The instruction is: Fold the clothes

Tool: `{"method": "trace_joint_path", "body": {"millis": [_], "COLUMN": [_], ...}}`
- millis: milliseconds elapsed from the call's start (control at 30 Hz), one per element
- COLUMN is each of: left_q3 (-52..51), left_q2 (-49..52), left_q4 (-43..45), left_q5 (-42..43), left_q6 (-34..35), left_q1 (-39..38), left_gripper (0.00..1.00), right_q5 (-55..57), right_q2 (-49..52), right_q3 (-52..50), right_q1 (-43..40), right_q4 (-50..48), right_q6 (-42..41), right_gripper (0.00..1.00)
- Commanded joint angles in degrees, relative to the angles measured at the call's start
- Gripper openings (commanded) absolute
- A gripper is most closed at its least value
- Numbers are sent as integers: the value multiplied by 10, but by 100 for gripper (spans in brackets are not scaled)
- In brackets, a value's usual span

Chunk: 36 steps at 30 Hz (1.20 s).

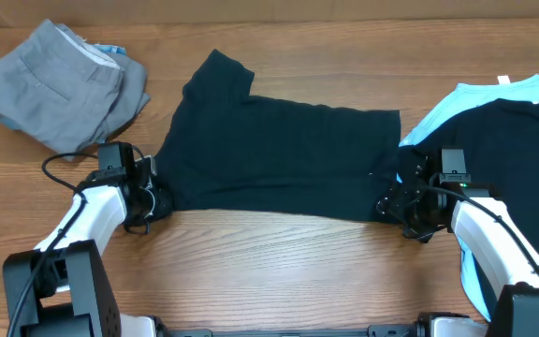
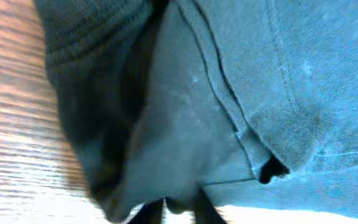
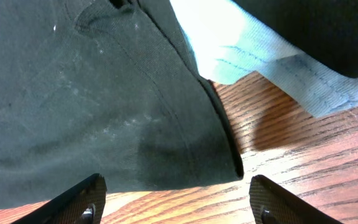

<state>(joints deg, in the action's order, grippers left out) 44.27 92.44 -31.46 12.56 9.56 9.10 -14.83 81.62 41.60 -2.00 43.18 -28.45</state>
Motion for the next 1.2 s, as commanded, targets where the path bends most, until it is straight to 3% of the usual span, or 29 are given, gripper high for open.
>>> {"method": "trace_joint_path", "body": {"millis": [0, 200, 367, 467, 633, 700, 800, 933, 1033, 1167], "left_q3": [-7, -5, -5, -5, -5, -5, 1, 28, 63, 119], "left_q2": [17, -23, -68, -73, -73, -73, -73, -74, -76, -79], "left_q4": [-39, -145, -189, -198, -205, -206, -212, -229, -250, -291], "left_q5": [2, 1, 6, 6, 6, 6, 13, 36, 38, 38], "left_q6": [32, 54, 21, 7, 7, 7, -7, -31, -35, -48], "left_q1": [13, 90, 167, 176, 171, 171, 171, 171, 171, 171], "left_gripper": [4, 4, 4, 5, 52, 56, 55, 47, 46, 47], "right_q5": [-3, -3, -5, -18, -33, -33, -32, -13, -22, -32], "right_q2": [-12, -13, -14, -14, -12, -12, -12, -12, -12, -13], "right_q3": [-3, -2, -2, -5, -33, -45, -62, -78, -78, -78], "right_q1": [-3, -3, -1, 14, 65, 78, 85, 85, 85, 85], "right_q4": [3, 15, 52, 64, 37, 23, -2, -48, -77, -57], "right_q6": [4, 39, 45, 45, 27, 12, -8, -31, -31, -31], "right_gripper": [77, 75, 75, 74, 72, 70, 57, 46, 39, 11]}}
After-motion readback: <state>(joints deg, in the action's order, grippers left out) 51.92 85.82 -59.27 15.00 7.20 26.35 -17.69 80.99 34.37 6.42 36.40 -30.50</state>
